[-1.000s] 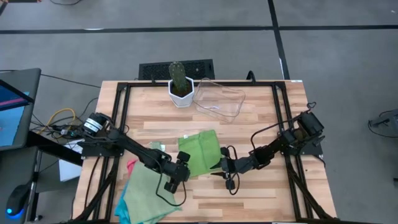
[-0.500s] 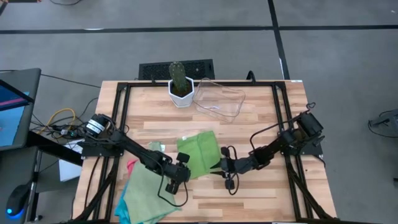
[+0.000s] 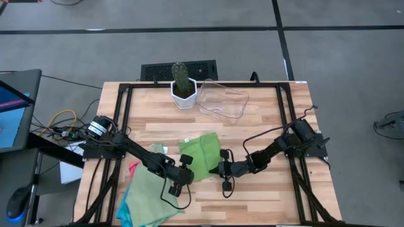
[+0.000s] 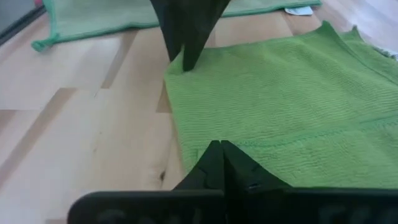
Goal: Fold microfiber towels
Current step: Fold the green towel
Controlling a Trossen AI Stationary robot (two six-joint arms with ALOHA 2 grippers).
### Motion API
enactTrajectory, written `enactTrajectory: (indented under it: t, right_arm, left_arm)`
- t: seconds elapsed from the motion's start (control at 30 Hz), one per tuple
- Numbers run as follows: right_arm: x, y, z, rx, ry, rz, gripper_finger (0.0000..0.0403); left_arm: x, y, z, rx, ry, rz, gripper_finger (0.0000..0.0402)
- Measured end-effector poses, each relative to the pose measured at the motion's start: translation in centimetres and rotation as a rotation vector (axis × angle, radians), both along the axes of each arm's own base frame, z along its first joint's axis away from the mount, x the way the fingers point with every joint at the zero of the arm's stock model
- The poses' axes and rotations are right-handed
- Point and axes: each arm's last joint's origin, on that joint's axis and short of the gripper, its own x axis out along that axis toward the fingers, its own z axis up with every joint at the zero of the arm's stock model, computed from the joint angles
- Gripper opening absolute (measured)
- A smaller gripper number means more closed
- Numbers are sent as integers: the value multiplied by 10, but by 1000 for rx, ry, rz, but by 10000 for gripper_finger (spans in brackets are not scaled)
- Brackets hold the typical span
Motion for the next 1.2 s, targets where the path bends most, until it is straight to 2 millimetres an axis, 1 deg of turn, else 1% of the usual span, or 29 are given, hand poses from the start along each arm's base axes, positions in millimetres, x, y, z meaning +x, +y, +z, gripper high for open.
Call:
enactTrajectory:
  t: [0.1, 0.17, 0.3, 0.43, 0.57, 0.7, 0.83, 0.93, 1.1, 1.2]
  right_arm:
    - [0, 0, -1, 14, 9, -8, 27]
    - [-1, 0, -3, 14, 29, -13, 30]
    - [-3, 2, -4, 13, 37, -7, 17]
    - [-3, 2, -4, 16, 46, -10, 12]
    - [-3, 2, -4, 16, 48, -10, 25]
    - [-3, 2, -5, 15, 50, -10, 27]
    - [-3, 2, -5, 15, 50, -9, 16]
    - [-3, 2, -5, 16, 51, -8, 15]
    - [-3, 2, -5, 16, 52, -8, 27]
    - [-3, 2, -5, 15, 53, -8, 26]
  left_arm:
    - [0, 0, 0, 0, 1, 0, 34]
    - [0, 0, 0, 0, 1, 0, 34]
    - [1, 0, 1, 0, -2, -1, 34]
    - [7, -3, 8, 27, 7, -35, 34]
    - [17, -3, 21, 119, -1, -59, 28]
    - [28, -2, 39, 202, -32, -77, 8]
    - [43, 1, 58, 192, -87, -91, 6]
    - [51, 5, 68, 192, -118, -130, 7]
    - [61, 9, 80, 187, -158, -177, 2]
    - [67, 12, 81, 186, -182, -209, 3]
